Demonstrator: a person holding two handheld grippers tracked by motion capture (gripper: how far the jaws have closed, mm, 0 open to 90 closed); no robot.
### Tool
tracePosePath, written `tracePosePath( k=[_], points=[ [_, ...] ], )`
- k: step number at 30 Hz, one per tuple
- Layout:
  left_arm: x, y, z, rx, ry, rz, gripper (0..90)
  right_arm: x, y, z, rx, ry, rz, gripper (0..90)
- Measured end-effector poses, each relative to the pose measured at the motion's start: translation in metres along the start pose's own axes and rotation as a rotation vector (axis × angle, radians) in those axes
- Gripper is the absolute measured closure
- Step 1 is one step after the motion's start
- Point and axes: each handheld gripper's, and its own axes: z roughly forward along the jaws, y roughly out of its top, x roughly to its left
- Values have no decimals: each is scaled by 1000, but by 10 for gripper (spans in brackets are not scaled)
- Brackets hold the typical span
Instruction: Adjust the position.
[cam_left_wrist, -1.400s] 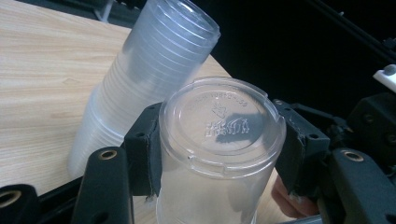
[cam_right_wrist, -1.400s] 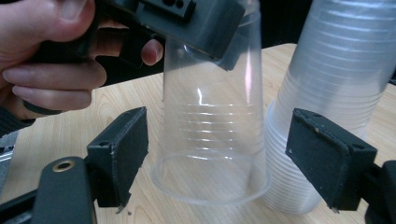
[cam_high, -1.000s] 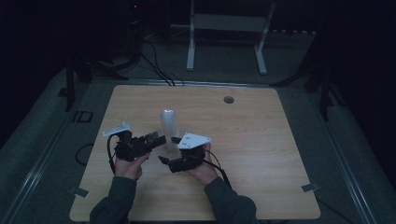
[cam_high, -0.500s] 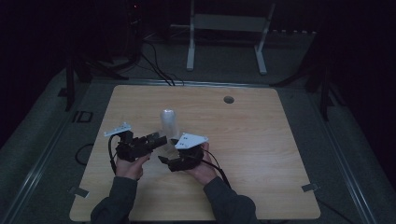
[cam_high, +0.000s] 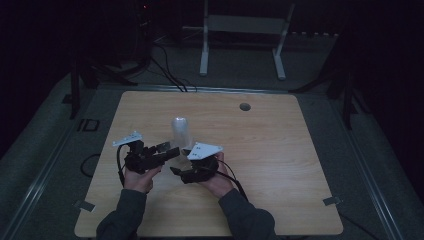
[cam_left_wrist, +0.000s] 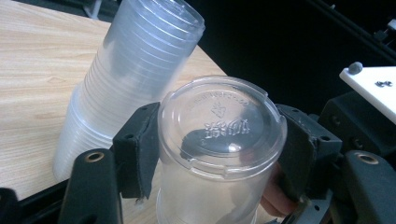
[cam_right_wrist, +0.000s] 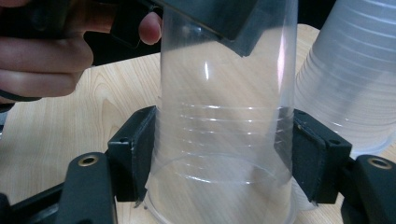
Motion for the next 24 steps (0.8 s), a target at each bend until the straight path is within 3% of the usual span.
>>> tracePosePath(
  k=[6, 10, 24],
  points=[
    [-3, 1, 0, 8, 3, 34, 303, -2, 0, -2, 11, 0, 0, 310],
    [-5, 4, -5, -5, 21, 89, 301, -5, -2, -5, 27, -8, -6, 310],
    [-3, 12, -18, -20, 38, 146, 317, -13, -1, -14, 65, -22, -27, 309]
  ],
)
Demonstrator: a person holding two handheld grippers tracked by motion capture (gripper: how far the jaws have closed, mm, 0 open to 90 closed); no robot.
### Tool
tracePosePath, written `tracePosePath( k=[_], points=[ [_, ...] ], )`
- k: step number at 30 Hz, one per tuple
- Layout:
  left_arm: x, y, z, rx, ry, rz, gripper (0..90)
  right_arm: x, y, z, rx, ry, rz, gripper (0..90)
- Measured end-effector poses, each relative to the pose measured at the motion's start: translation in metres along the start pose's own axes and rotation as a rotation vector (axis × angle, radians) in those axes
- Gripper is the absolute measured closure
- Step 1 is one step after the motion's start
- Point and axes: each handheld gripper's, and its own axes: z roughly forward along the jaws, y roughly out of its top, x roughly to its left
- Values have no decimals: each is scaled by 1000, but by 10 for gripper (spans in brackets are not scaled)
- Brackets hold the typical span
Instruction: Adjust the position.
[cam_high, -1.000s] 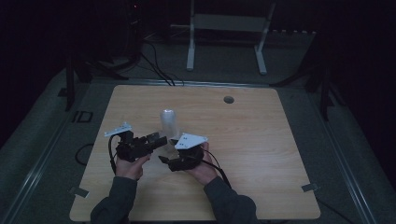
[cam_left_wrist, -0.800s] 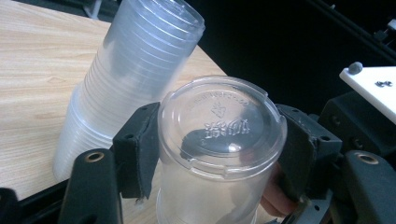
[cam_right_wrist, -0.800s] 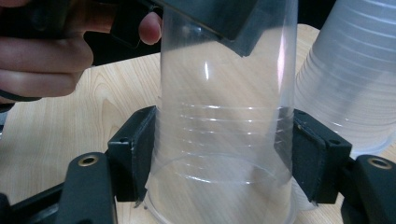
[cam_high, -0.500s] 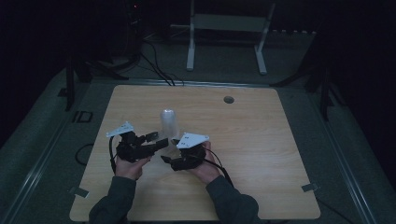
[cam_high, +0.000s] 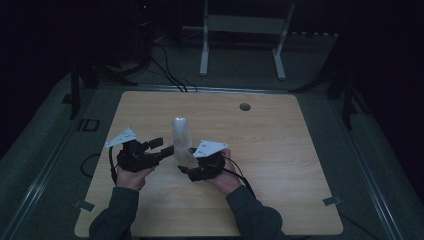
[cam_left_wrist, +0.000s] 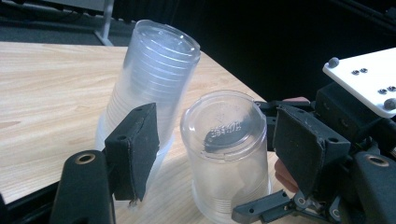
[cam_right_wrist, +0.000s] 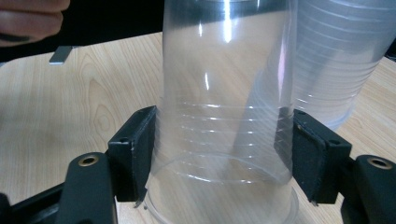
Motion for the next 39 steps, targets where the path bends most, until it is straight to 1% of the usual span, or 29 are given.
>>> tracePosePath(
  k=[4, 6, 8, 10, 15, 24, 26, 34, 36, 39],
  points=[
    [1, 2, -3, 7, 7, 17, 322, -1, 0, -2, 13, -4, -7, 306],
    [1, 2, -4, 13, 18, 23, 326, -1, 1, -3, 18, -6, -11, 307],
    [2, 3, -5, 13, 20, 24, 330, 0, 2, -5, 24, -5, -16, 306],
    [2, 3, -6, 16, 25, 29, 333, 0, 3, -6, 31, -6, -29, 307],
    [3, 4, -8, 25, 34, 43, 333, 0, 5, -7, 60, -11, -44, 306],
    [4, 6, -10, 40, 46, 68, 333, -3, 8, -10, 93, 12, -60, 306],
    [4, 6, -11, 40, 44, 74, 333, -4, 10, -11, 103, 12, -70, 306],
    [2, 10, -12, 63, 43, 120, 333, -8, 16, -13, 122, 24, -93, 306],
    [2, 10, -12, 64, 43, 122, 333, -9, 17, -13, 125, 28, -95, 306],
    [1, 11, -11, 80, 46, 144, 333, -11, 19, -13, 140, 31, -111, 306]
  ],
)
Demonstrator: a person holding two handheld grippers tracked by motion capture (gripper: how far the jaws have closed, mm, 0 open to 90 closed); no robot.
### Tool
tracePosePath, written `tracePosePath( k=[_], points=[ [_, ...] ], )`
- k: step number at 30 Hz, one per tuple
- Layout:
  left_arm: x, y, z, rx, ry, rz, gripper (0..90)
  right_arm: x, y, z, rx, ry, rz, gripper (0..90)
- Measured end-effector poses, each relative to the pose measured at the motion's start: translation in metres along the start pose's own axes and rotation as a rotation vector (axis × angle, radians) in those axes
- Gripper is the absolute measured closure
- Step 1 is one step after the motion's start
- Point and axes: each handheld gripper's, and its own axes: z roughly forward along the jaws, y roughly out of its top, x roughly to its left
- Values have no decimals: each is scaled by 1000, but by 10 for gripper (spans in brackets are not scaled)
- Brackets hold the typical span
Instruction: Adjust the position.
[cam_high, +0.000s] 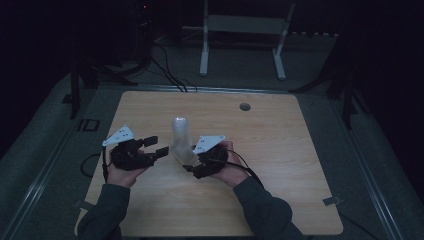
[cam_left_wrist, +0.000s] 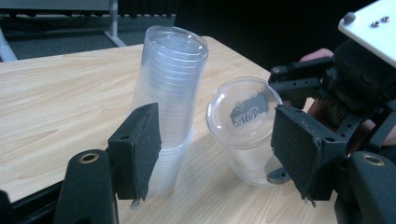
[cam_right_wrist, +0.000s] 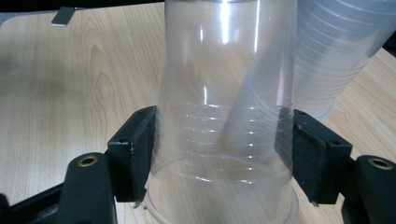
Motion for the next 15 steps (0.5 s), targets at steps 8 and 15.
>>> tracePosePath(
  k=[8, 15],
  points=[
    [-1, 2, 0, 23, 0, 42, 337, -3, 4, -2, 35, 1, -31, 306],
    [-2, 3, 0, 44, -4, 75, 338, -6, 8, -4, 67, 7, -63, 306]
  ],
)
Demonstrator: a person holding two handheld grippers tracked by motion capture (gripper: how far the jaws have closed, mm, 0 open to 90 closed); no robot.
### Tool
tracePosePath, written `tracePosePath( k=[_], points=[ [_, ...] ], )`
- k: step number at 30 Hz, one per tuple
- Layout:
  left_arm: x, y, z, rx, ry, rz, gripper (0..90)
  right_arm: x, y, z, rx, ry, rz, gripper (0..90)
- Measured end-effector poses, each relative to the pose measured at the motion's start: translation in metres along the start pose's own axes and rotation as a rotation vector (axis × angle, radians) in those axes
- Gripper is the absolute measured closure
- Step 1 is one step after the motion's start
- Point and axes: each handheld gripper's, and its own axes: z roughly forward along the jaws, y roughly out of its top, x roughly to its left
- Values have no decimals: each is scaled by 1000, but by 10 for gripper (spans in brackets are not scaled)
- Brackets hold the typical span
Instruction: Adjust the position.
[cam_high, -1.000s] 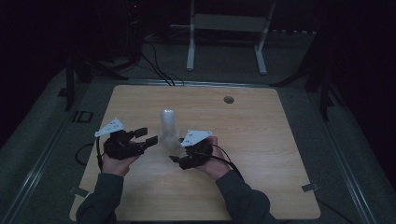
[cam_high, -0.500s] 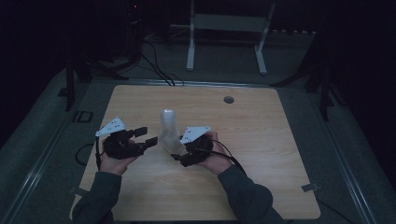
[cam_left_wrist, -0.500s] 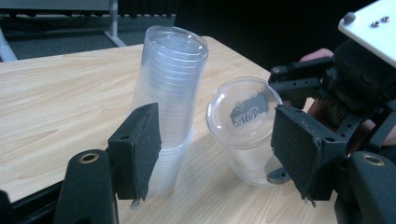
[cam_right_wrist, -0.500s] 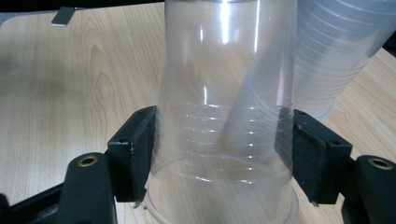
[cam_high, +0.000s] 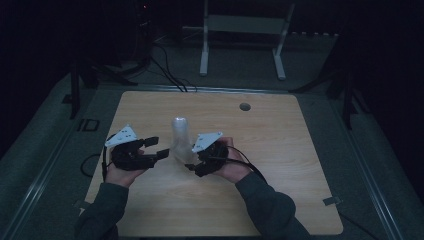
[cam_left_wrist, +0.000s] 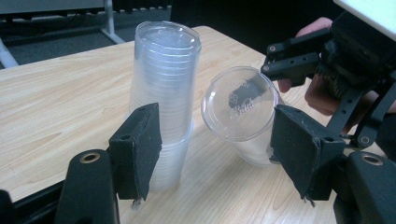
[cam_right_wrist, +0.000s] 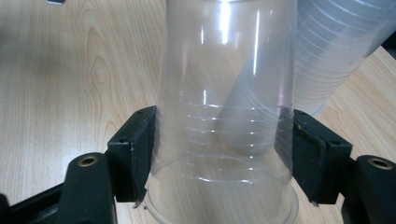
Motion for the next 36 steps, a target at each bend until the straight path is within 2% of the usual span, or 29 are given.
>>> tracePosePath(
  k=[11, 19, 27, 31, 36],
  points=[
    [-1, 2, -2, 32, 11, 48, 339, -5, 4, -3, 37, 15, -36, 308],
    [-3, 4, -2, 73, 19, 87, 341, -9, 10, -7, 58, 30, -59, 308],
    [-4, 5, -1, 87, 3, 106, 350, -13, 11, -7, 89, 38, -64, 307],
    [-4, 6, -1, 94, -2, 119, 351, -14, 12, -8, 109, 44, -83, 308],
    [-4, 5, 2, 129, -22, 152, 351, -15, 15, -8, 133, 63, -119, 308]
  ],
)
